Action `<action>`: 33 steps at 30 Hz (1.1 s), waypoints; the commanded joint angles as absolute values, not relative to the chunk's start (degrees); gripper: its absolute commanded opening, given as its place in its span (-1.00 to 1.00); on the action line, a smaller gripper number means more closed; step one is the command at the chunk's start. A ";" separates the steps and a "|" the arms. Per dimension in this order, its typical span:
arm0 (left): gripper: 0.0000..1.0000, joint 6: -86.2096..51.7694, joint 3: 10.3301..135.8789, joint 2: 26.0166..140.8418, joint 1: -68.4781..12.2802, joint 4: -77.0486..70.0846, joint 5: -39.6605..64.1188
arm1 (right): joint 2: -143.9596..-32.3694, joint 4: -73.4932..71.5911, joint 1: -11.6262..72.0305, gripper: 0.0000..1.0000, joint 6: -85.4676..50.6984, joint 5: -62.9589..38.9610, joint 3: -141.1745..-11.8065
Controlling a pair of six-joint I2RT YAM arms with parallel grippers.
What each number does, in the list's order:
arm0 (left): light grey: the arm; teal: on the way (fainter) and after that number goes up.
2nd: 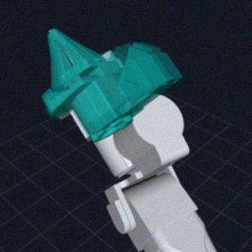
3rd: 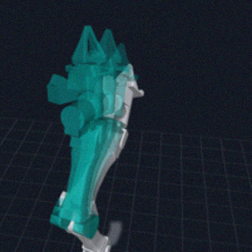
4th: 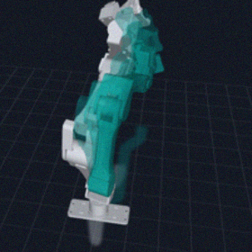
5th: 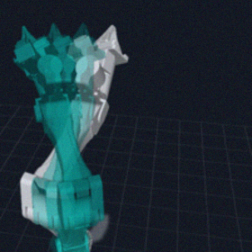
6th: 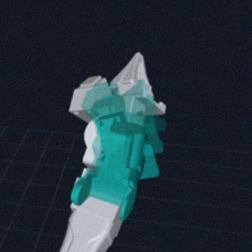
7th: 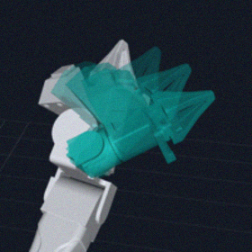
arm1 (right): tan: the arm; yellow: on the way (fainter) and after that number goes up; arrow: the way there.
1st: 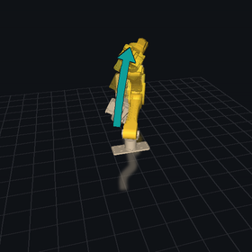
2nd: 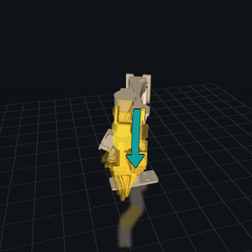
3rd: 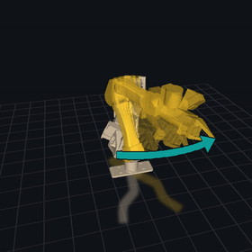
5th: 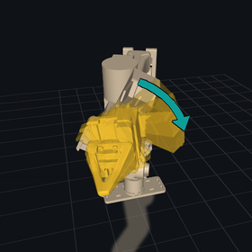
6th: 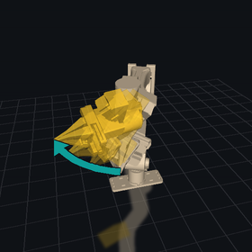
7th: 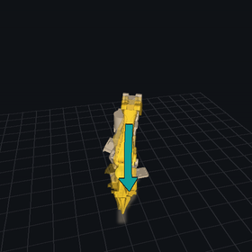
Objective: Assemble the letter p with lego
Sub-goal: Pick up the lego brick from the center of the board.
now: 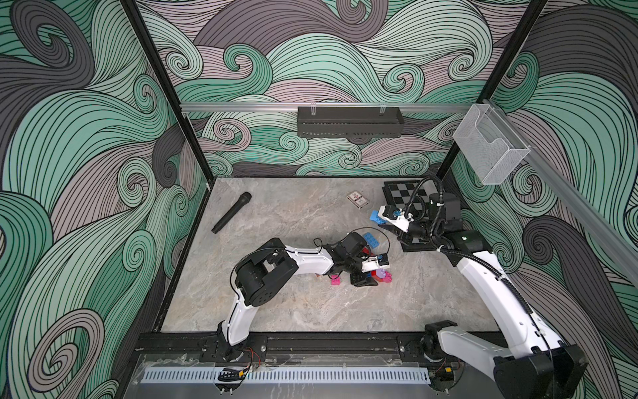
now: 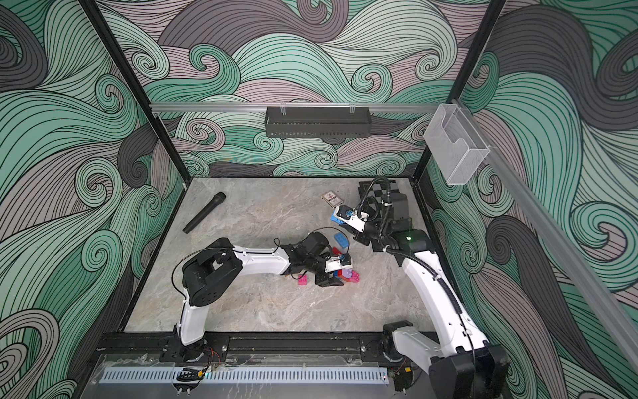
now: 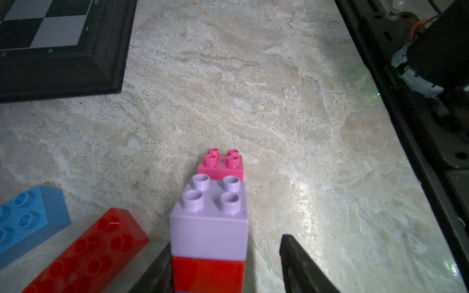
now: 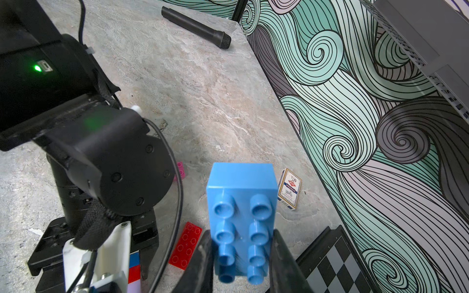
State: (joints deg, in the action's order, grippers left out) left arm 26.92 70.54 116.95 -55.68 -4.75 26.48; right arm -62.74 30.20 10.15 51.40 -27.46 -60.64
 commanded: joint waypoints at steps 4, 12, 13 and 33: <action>0.18 25.46 72.56 119.17 -55.90 -7.06 27.94 | -63.17 31.18 9.75 -0.91 51.75 -28.94 -60.33; -0.75 24.37 72.64 119.63 -55.90 -7.82 26.66 | -63.80 31.67 9.72 -0.91 51.96 -28.83 -60.63; -0.82 24.13 72.13 119.17 -55.90 -8.46 26.00 | -63.81 31.76 9.67 -0.92 52.07 -28.72 -60.69; -1.00 15.81 43.67 88.65 -49.06 -20.97 14.04 | -69.83 47.79 6.67 -0.95 64.71 -31.49 -66.01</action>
